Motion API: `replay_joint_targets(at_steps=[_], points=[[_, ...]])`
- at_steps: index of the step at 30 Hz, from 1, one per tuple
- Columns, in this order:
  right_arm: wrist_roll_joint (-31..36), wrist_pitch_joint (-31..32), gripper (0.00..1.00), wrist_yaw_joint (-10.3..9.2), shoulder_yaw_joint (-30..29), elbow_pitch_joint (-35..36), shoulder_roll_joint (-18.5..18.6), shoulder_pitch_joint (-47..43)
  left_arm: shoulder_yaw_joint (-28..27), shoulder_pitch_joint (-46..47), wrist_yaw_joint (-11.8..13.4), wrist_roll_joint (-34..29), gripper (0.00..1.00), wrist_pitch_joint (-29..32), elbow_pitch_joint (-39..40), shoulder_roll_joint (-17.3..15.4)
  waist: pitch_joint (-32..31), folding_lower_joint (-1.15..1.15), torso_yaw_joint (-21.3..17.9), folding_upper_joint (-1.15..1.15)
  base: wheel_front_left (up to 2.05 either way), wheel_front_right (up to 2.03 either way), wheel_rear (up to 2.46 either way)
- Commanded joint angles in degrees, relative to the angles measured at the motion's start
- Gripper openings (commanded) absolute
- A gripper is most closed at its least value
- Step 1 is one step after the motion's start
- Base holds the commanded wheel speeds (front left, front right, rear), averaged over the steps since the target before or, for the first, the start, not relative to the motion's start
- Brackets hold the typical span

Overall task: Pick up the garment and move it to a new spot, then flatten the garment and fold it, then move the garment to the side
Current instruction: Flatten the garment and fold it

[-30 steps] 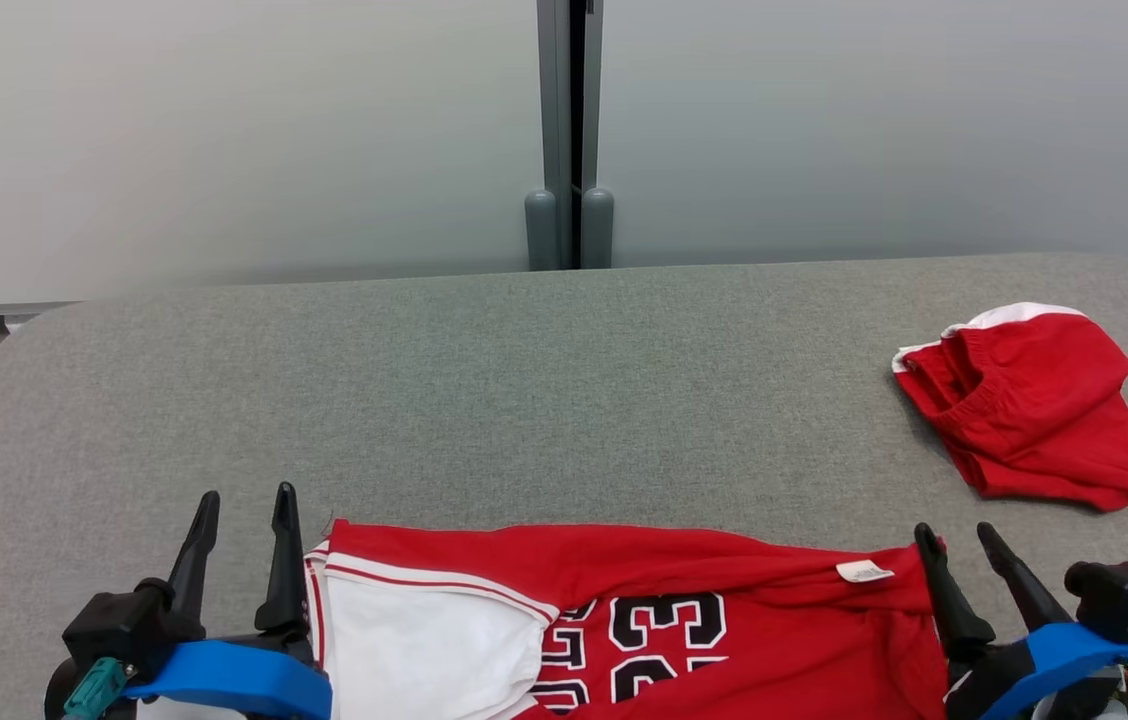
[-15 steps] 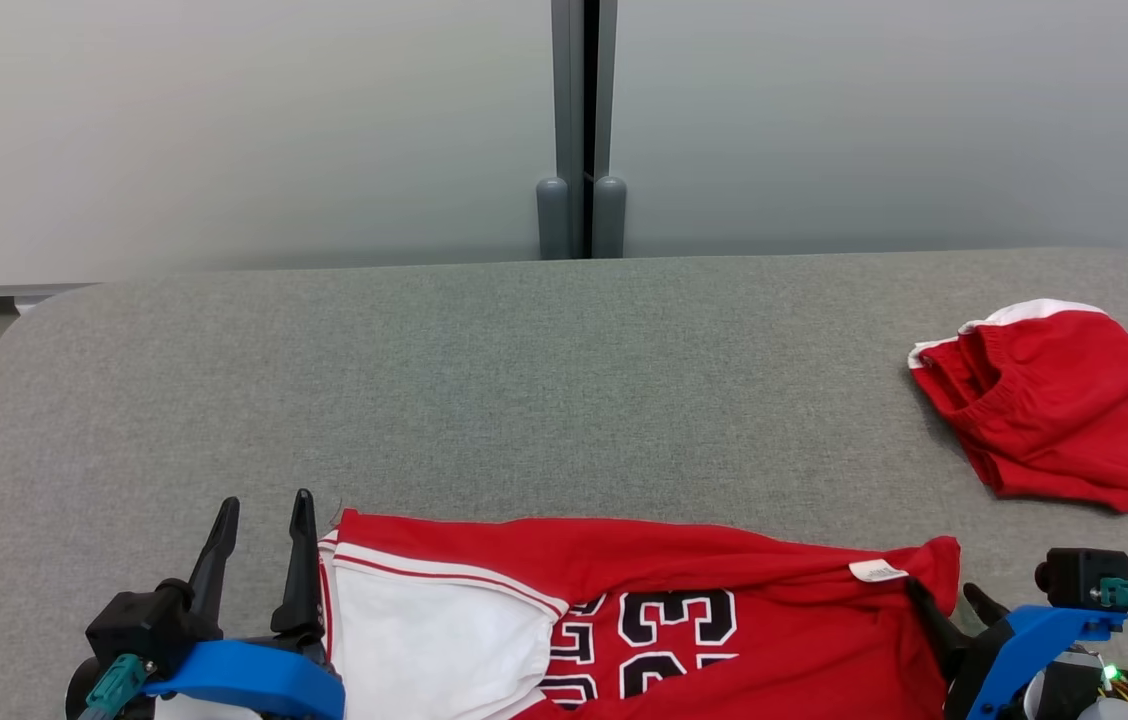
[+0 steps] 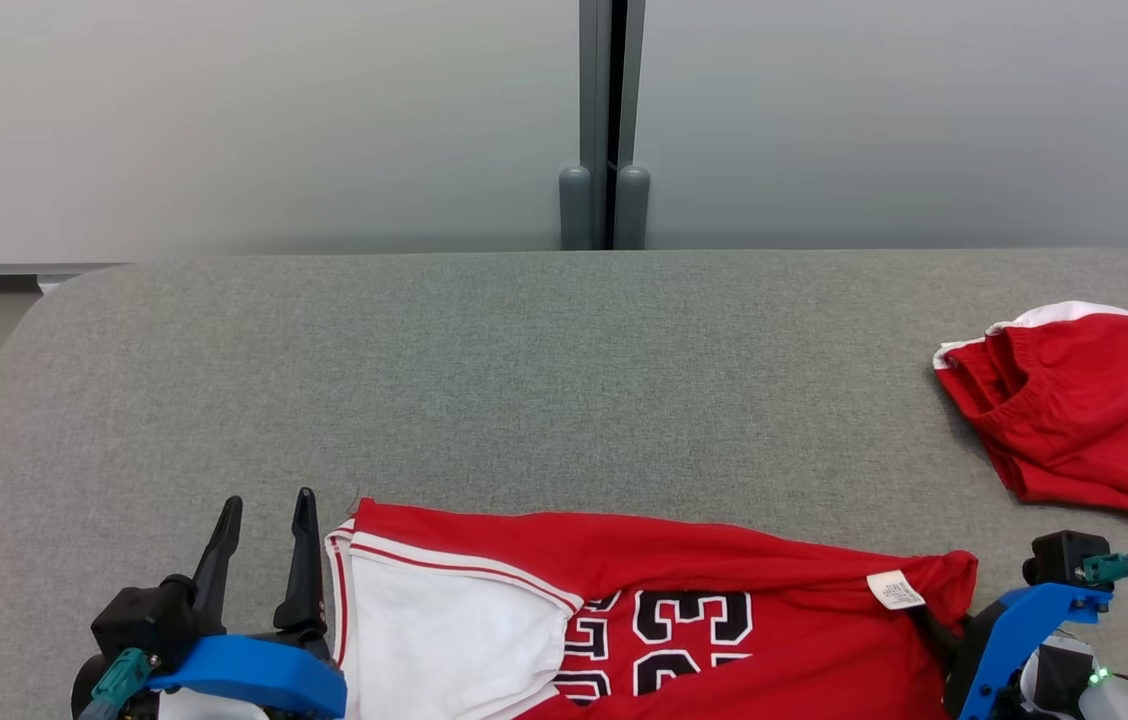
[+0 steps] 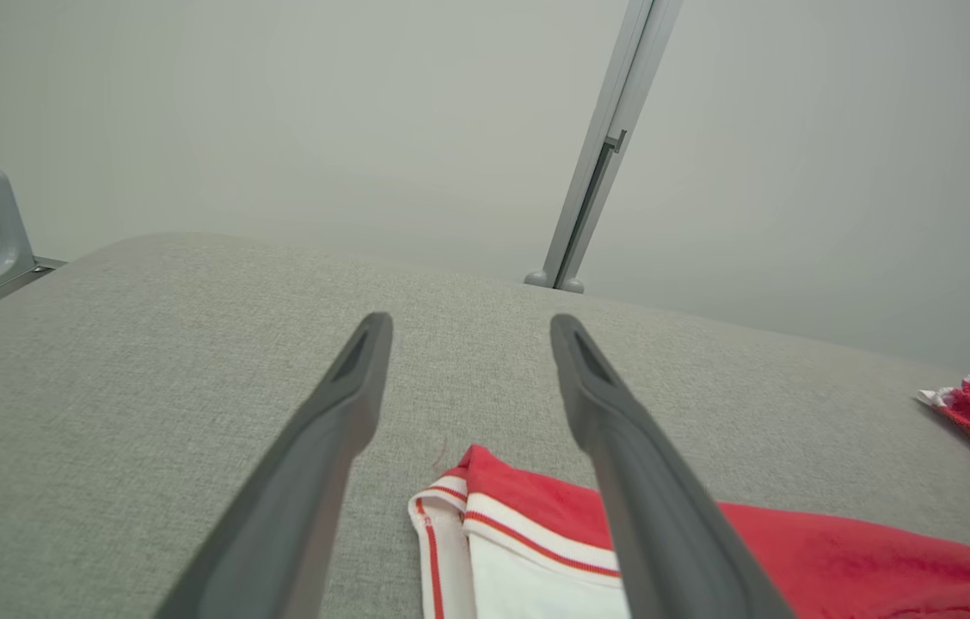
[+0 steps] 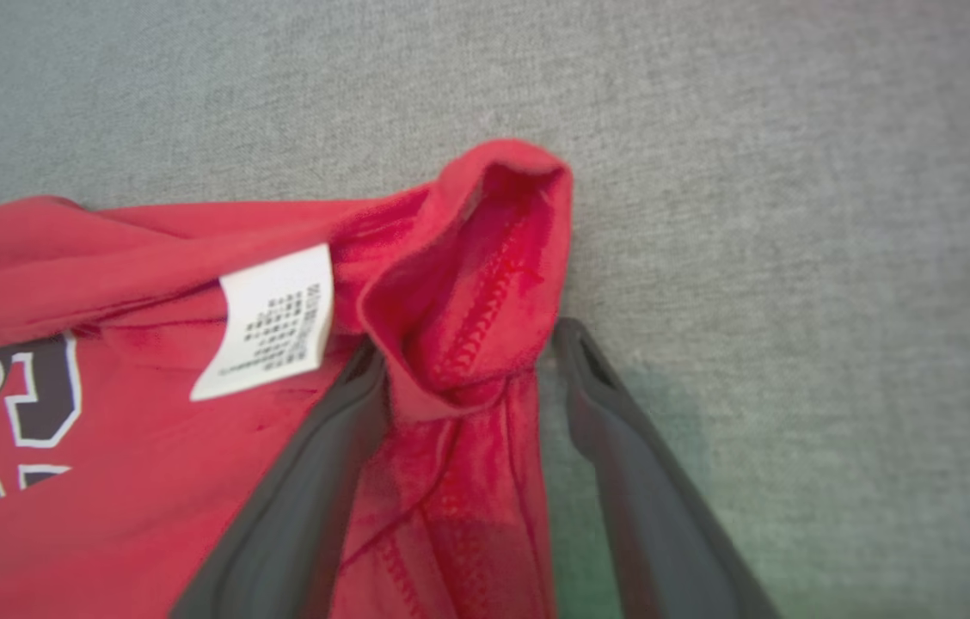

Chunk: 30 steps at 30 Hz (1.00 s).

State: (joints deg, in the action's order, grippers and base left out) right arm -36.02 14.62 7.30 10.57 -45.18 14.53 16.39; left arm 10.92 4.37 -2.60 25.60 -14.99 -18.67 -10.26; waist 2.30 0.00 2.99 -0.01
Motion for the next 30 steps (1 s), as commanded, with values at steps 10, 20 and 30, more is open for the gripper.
replay_joint_targets(at_steps=[10,20,30], points=[[-2.7,-4.8,0.0,0.2,1.2,4.6,0.9,-1.0,-1.7,0.2,-0.9,-1.4,1.0,-0.3,-0.8,0.9,-0.7,0.0,-0.8,0.01,0.0,0.0,0.0],[-1.0,-6.1,0.0,0.18,-4.8,6.4,6.5,-1.6,-2.4,-0.4,-1.5,-2.3,1.0,-0.3,-1.6,1.7,-1.3,0.0,-1.2,0.01,0.0,0.0,0.0],[-6.0,-3.2,0.0,0.19,-4.6,18.5,2.7,-3.4,-2.6,-0.4,-2.1,-2.7,1.0,-0.3,-2.7,1.9,-1.9,0.0,-1.6,0.01,0.0,0.0,0.0]])
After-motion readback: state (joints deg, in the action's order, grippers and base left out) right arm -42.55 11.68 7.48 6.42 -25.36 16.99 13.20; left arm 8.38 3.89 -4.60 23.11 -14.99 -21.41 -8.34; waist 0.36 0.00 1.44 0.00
